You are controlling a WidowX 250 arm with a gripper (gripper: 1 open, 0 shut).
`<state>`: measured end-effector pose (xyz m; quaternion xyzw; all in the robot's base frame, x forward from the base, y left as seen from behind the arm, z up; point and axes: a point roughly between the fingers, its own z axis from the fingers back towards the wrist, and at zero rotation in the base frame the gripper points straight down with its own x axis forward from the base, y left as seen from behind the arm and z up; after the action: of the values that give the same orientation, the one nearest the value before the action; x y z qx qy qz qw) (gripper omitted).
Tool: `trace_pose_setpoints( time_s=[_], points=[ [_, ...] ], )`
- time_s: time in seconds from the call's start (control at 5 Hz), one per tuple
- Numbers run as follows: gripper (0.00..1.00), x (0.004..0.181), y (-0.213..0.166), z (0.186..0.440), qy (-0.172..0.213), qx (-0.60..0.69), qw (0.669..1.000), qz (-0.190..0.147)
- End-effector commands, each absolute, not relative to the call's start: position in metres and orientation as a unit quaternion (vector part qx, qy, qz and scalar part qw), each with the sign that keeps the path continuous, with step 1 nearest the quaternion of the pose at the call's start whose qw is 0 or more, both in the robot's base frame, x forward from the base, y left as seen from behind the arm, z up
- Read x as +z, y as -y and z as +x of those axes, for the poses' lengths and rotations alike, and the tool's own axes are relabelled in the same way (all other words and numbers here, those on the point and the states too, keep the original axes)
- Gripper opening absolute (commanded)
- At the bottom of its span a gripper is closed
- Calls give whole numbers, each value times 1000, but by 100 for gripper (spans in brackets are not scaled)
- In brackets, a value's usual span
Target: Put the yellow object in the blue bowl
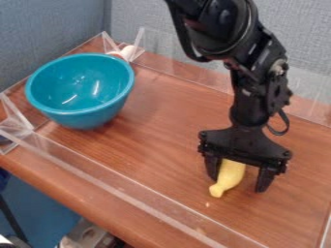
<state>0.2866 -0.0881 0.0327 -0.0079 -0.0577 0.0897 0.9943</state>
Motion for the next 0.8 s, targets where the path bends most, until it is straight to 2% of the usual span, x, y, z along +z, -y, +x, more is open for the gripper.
trace_pose_setpoints(
  time_s=[0.0, 0.2, 0.4, 0.6],
  points=[
    [0, 49, 97, 290, 80, 50, 995, -18],
    [0, 74, 84, 296, 95, 57, 994, -24],
    [0, 119, 51, 303, 126, 77, 988, -33],
    [0, 152, 1, 310, 145, 85, 985, -34]
  ],
)
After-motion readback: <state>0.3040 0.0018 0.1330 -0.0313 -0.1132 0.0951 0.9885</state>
